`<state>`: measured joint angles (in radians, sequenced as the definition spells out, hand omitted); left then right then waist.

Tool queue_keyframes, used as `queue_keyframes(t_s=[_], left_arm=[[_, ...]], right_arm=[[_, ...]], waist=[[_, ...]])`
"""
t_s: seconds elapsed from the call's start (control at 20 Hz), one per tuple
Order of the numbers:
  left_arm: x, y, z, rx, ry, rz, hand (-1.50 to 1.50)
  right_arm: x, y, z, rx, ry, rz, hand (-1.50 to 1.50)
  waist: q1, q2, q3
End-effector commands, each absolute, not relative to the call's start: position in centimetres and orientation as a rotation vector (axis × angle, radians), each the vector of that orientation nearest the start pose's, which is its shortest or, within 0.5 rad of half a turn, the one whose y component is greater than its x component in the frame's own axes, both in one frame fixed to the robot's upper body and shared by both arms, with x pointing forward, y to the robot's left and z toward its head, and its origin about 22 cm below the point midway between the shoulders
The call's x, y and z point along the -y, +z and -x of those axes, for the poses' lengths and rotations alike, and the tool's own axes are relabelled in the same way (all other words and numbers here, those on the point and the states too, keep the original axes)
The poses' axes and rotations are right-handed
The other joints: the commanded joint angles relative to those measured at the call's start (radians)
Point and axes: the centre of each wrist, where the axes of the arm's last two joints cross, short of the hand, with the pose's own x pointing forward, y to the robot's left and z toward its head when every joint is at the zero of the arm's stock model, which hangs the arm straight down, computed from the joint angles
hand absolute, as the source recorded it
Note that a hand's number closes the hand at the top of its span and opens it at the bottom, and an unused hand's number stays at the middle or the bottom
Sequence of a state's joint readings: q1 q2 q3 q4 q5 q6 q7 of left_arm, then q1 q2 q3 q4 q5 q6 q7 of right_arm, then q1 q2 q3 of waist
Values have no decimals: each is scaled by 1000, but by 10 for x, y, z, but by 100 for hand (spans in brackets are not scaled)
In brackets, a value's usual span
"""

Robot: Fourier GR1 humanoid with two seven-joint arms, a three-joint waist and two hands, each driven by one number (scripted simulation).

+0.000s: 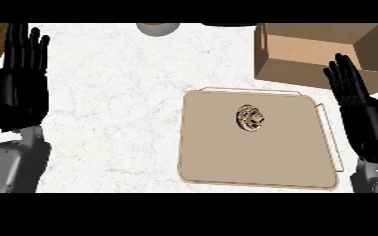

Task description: Pick the cupcake from the tray and place it in the cardboard box

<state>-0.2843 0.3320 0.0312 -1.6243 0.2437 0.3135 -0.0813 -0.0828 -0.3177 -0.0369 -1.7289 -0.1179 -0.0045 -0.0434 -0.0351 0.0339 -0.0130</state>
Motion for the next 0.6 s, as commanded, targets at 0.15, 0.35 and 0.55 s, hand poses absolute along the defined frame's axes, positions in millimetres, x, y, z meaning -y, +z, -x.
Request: queue_keyframes(t_s=[0.15,0.35,0.55], left_arm=[[-257,74,-290,1798,-175,-128,0],[-250,69,-289,1749,-250,-94,0],[-235,55,-283,1672,-375,-41,0]], right_arm=[[273,19,-238,1493,-308,494,-150],[321,-13,-208,1318,-81,858,-150],[307,-56,-176,1125,-77,1090,-150]], waist=[[-13,-19,11],[-50,41,-15],[-16,15,-3]])
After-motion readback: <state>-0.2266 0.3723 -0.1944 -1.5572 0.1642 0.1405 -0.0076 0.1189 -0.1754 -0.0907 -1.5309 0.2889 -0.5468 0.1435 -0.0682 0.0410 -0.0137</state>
